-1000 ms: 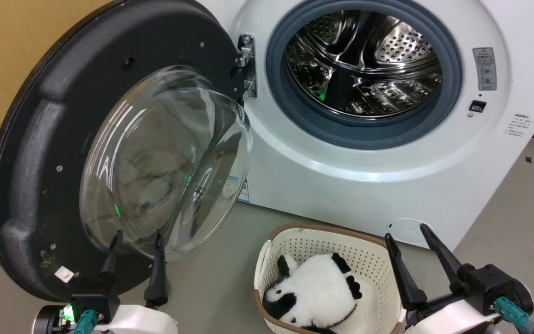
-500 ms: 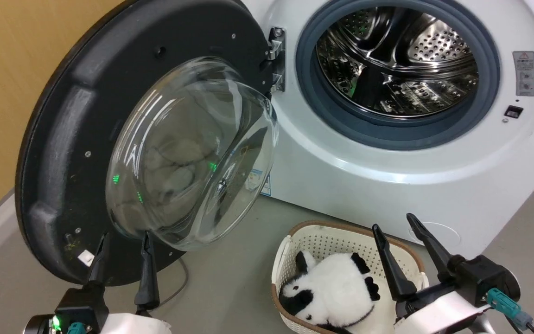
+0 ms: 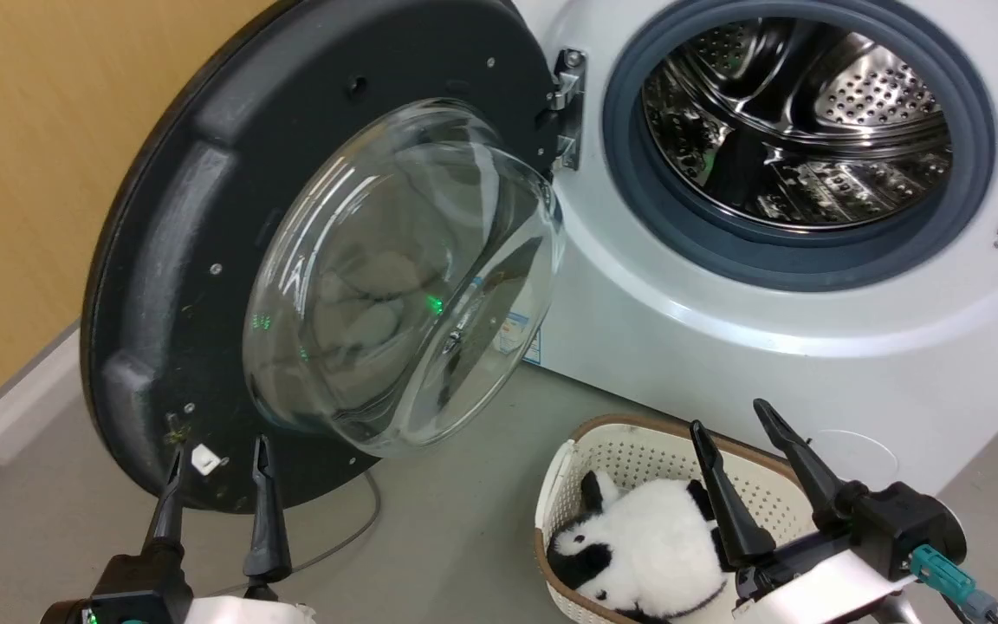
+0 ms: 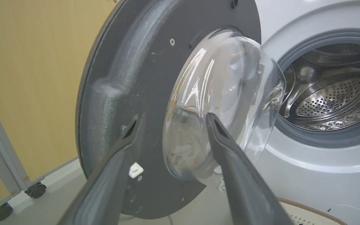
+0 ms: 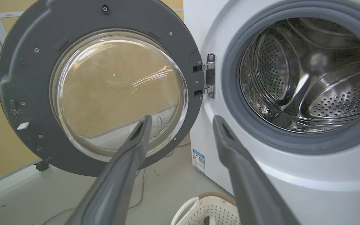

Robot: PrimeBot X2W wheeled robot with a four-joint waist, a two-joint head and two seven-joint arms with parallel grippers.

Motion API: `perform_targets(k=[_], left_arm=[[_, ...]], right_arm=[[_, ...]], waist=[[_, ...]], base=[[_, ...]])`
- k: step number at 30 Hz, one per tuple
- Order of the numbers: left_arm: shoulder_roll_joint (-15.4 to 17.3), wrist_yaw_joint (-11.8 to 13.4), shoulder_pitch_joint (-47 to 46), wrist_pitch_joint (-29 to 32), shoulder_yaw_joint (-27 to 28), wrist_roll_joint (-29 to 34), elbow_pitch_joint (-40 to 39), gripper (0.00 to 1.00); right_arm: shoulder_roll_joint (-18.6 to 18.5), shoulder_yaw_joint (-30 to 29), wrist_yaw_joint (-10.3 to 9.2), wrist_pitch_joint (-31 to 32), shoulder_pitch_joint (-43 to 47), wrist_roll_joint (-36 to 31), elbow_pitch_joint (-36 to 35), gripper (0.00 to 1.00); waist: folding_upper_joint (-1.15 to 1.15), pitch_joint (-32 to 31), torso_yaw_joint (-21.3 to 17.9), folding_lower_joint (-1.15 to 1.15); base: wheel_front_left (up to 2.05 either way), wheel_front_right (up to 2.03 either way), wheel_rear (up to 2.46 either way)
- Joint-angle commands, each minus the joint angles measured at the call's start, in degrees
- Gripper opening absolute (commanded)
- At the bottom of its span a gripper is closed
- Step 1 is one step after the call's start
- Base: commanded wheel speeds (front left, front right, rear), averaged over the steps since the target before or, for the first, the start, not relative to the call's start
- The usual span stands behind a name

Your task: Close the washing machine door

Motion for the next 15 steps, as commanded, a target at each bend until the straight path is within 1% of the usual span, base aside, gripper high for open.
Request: perform_targets(k=[1, 6, 15], left_arm=[[0.0, 0.5, 0.8, -0.6, 0.1, -0.4, -0.6, 1.0], [0.0, 1.6, 1.6, -1.4, 0.2, -1.1, -2.0, 1.0], [0.0, 2.6, 3.1, -2.5, 1.2, -1.6, -3.5, 1.0]], right_arm=[[-0.4, 0.4, -0.03, -0.7, -0.8, 0.6, -0.1, 1.0], [-0.7, 1.1, -0.03, -1.6, -0.8, 1.4, -0.2, 1.0], [-0.9, 2.0, -0.04, -2.6, -1.0, 2.3, -0.3, 1.0]], waist=[[0.0, 0.0, 0.5, 0.0], [0.0, 0.1, 2.2, 0.0], [0.0, 0.4, 4.6, 0.0]], base=[[0.0, 0.0, 0.0], [0.0, 0.0, 0.0], [0.0, 0.0, 0.0]])
